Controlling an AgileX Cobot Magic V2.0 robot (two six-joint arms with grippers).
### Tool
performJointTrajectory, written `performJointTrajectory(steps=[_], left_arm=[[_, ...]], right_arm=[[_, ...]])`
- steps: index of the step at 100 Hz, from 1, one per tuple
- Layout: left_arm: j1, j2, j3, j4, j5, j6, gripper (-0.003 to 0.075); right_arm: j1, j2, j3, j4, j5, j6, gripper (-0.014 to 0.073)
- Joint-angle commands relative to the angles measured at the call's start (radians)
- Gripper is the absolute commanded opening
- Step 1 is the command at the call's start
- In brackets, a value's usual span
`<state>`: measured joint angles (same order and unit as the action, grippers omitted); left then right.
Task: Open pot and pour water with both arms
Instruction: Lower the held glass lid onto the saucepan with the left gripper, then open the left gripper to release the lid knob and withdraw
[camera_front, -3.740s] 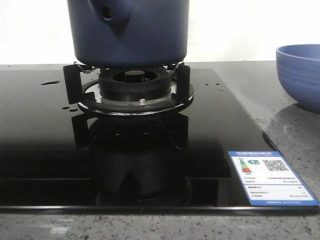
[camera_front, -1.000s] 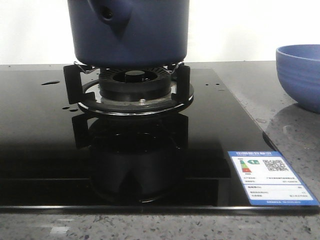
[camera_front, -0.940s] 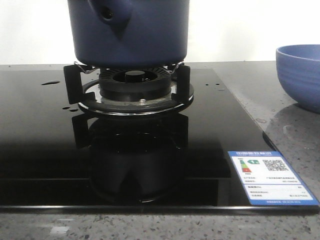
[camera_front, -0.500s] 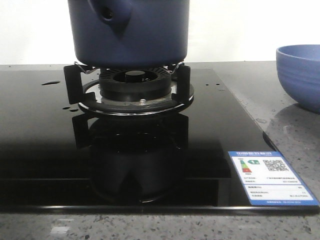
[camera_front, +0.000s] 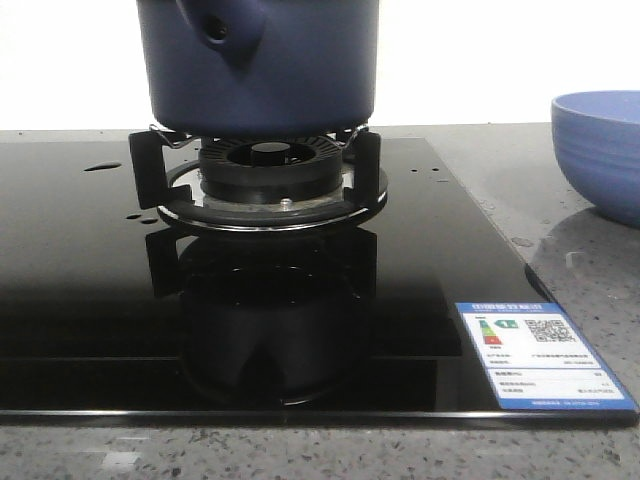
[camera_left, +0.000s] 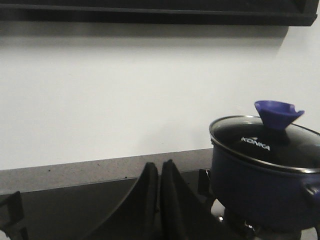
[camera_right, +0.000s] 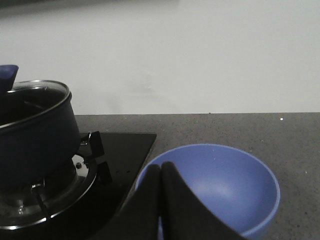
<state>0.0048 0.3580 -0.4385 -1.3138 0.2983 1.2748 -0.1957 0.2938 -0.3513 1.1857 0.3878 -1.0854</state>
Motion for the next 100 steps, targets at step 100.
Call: performJointTrajectory(steps=[100], left_arm=[[0.001, -0.291, 0.155, -0.166, -0.033, 0.002, -0.0019]], right_arm=[[0.002, -0.196, 0.125, 0.038, -0.047, -0.016, -0.0056]])
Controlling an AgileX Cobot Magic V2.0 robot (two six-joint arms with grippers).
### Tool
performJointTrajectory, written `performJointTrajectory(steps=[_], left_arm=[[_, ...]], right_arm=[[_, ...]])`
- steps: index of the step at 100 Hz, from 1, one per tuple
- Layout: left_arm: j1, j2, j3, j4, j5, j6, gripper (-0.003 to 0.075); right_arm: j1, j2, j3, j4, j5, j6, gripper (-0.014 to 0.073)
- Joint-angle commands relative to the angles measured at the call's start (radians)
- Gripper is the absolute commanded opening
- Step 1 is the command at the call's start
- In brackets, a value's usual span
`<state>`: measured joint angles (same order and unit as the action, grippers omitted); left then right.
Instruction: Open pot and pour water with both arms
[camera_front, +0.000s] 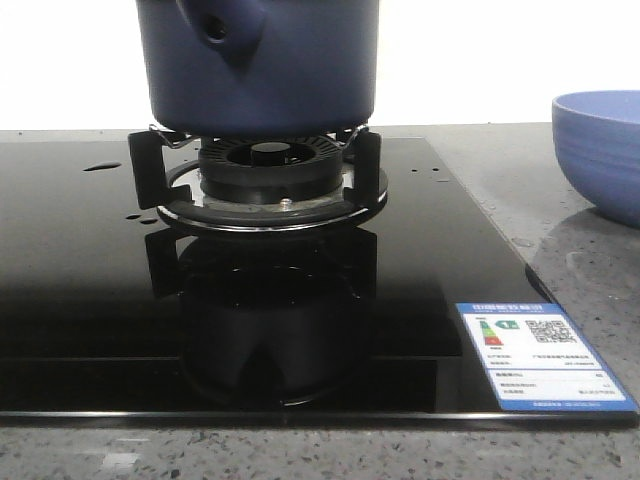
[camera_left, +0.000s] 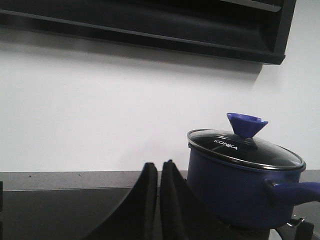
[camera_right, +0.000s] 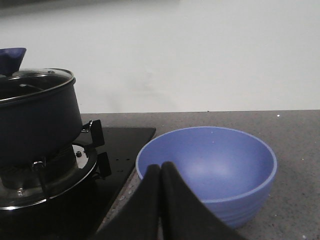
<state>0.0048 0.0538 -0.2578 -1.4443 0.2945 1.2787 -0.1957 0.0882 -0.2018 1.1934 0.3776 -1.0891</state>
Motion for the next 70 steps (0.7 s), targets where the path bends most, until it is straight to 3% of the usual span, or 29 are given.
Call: performJointTrajectory(steps=[1, 8, 13, 20, 30, 35, 48, 70], left_arm=[[0.001, 0.014, -0.025, -0.036, -0.03, -0.002, -0.0019], [0.001, 0.014, -0.028, 0.021, -0.054, -0.051, -0.0019], [0.003, 0.018, -0.03, 0.151, -0.088, -0.193, -0.0019], [0.01, 0.02, -0.028, 0.467, -0.136, -0.531, -0.0019], [0.01, 0.02, -0.008, 1.102, -0.16, -1.146, -0.0019], [0.004, 0.02, 0.015, 1.302, -0.182, -1.357, -0.0019], [0.003, 0.017, 0.133, 1.34, -0.313, -1.4, -0.0019], [0.002, -0.088, 0.29, 1.362, -0.329, -1.4, -0.0019]], right_arm=[[0.002, 0.01, -0.025, 0.03, -0.036, -0.012, -0.0056], [0.002, 0.01, -0.025, 0.03, -0.036, -0.012, -0.0056], [0.002, 0.01, -0.025, 0.03, -0.036, -0.012, -0.0056], [0.002, 0.01, -0.025, 0.03, -0.036, -0.012, -0.0056], [0.002, 0.01, -0.025, 0.03, -0.036, -0.012, -0.0056], [0.002, 0.01, -0.025, 0.03, -0.036, -0.012, -0.0056], [0.002, 0.01, -0.025, 0.03, -0.036, -0.012, -0.0056], [0.002, 0.01, -0.025, 0.03, -0.036, -0.012, -0.0056]])
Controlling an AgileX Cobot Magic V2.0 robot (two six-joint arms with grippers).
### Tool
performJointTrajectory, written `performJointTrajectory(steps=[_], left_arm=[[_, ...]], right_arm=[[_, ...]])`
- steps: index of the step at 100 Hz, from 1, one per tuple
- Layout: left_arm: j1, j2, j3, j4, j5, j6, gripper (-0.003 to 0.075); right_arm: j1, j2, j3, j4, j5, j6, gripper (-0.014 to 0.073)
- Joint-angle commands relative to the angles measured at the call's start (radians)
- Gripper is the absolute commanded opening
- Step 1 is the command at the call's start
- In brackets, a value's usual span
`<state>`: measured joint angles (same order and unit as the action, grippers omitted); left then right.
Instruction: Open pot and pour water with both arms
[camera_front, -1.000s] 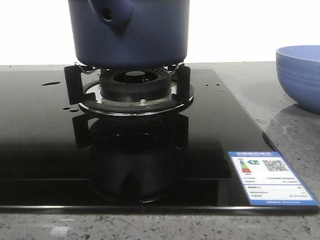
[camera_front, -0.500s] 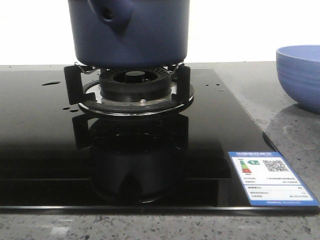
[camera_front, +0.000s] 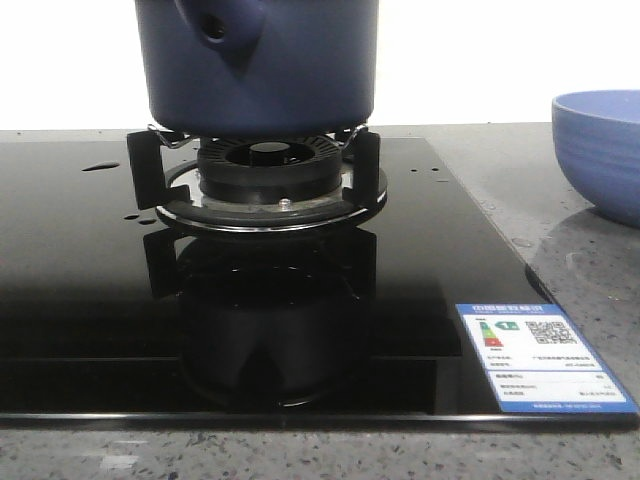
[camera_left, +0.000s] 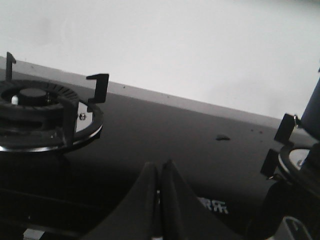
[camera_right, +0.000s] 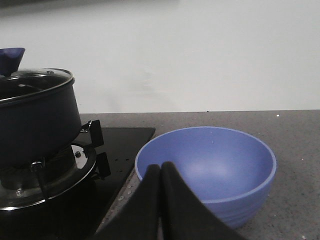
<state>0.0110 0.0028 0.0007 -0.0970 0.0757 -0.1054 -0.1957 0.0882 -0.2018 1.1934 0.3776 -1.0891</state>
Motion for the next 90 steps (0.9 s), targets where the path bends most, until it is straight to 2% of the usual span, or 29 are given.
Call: performJointTrajectory(steps=[1, 5, 19, 90], left_arm=[[-0.004, -0.037, 0.037, 0.015, -0.113, -0.016, -0.0019], [-0.004, -0.032, 0.034, 0.02, -0.068, -0.016, -0.0019], [-0.004, -0.034, 0.036, 0.01, -0.05, -0.014, -0.0019], [-0.004, -0.034, 0.034, -0.007, -0.058, -0.014, -0.0019]], right_arm=[[0.002, 0.01, -0.025, 0.03, -0.036, -0.012, -0.0056], [0.002, 0.01, -0.025, 0.03, -0.036, -0.012, -0.0056], [0.002, 0.01, -0.025, 0.03, -0.034, -0.012, -0.0056], [0.002, 0.01, -0.025, 0.03, -0.034, -0.012, -0.0056]])
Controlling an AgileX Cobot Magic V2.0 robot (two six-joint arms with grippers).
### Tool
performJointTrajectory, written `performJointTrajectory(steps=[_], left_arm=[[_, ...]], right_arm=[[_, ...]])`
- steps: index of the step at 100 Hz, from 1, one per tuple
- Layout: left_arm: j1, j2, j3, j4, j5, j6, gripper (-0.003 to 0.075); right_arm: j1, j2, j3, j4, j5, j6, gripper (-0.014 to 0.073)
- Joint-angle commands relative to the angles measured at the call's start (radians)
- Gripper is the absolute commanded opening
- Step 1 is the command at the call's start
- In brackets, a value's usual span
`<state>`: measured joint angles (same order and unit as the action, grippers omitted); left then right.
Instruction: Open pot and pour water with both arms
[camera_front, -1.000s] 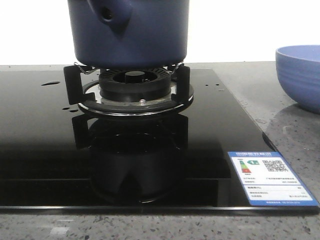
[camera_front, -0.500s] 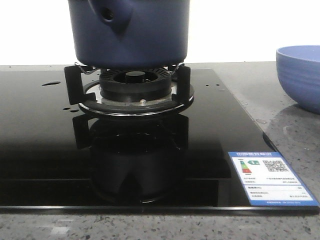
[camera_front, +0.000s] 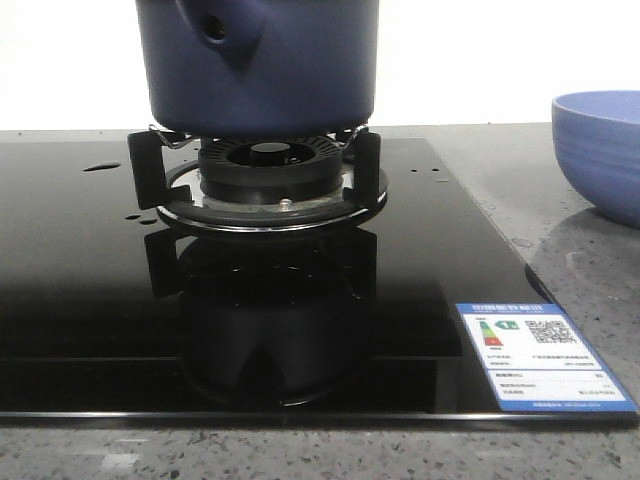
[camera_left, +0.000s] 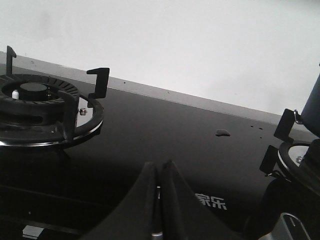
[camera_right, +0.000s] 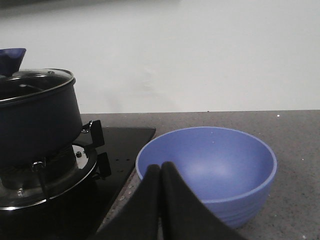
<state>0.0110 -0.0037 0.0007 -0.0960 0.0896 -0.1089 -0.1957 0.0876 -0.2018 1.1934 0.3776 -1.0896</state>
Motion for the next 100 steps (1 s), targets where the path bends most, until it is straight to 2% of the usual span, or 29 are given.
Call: performJointTrajectory(steps=[1, 19, 27, 30, 34, 37, 39, 41, 44, 49, 53, 56, 67, 72, 86, 100], left_arm=[[-0.004, -0.027, 0.034, -0.008, -0.072, -0.01, -0.0019], [-0.004, -0.027, 0.034, -0.008, -0.072, -0.01, -0.0019], [-0.004, -0.027, 0.034, -0.008, -0.072, -0.01, -0.0019], [-0.004, -0.027, 0.034, -0.008, -0.072, -0.01, -0.0019], [-0.004, -0.027, 0.034, -0.008, -0.072, -0.01, -0.0019], [-0.004, -0.027, 0.034, -0.008, -0.072, -0.01, -0.0019], [-0.004, -0.027, 0.034, -0.008, -0.072, -0.01, -0.0019], [-0.004, -0.027, 0.034, -0.008, -0.072, -0.01, -0.0019], [-0.004, -0.027, 0.034, -0.008, -0.072, -0.01, -0.0019], [-0.004, -0.027, 0.034, -0.008, -0.072, -0.01, -0.0019], [-0.004, -0.027, 0.034, -0.008, -0.072, -0.01, -0.0019], [-0.004, -0.027, 0.034, -0.008, -0.072, -0.01, -0.0019], [-0.004, -0.027, 0.034, -0.008, -0.072, -0.01, -0.0019], [-0.004, -0.027, 0.034, -0.008, -0.072, -0.01, -0.0019], [-0.004, -0.027, 0.034, -0.008, -0.072, -0.01, -0.0019], [-0.004, -0.027, 0.034, -0.008, -0.072, -0.01, -0.0019]], right_arm=[[0.002, 0.01, -0.025, 0.03, -0.034, -0.012, -0.0056], [0.002, 0.01, -0.025, 0.03, -0.046, -0.012, -0.0056], [0.002, 0.012, -0.025, -0.014, -0.085, -0.003, -0.0056], [0.002, 0.012, -0.025, -0.052, -0.104, 0.048, -0.0056], [0.002, 0.014, -0.025, -0.177, -0.132, 0.16, -0.0056], [0.002, 0.014, -0.025, -0.302, -0.147, 0.314, -0.0056], [0.002, 0.014, -0.025, -0.453, -0.155, 0.384, -0.0056], [0.002, 0.014, -0.025, -0.534, -0.157, 0.497, -0.0056], [0.002, 0.014, -0.025, -0.737, -0.157, 0.69, -0.0056], [0.002, 0.014, -0.019, -0.986, -0.155, 0.935, -0.0056], [0.002, 0.014, -0.006, -1.13, -0.169, 1.054, -0.0056], [0.002, 0.014, 0.009, -1.188, -0.193, 1.115, -0.0056], [0.037, 0.01, 0.104, -1.236, -0.335, 1.136, -0.0056], [0.08, 0.002, 0.146, -1.236, -0.358, 1.136, -0.0056], [0.178, -0.036, 0.23, -1.238, -0.378, 1.136, -0.0056], [0.185, -0.111, 0.237, -1.26, -0.3, 1.136, -0.0056]])
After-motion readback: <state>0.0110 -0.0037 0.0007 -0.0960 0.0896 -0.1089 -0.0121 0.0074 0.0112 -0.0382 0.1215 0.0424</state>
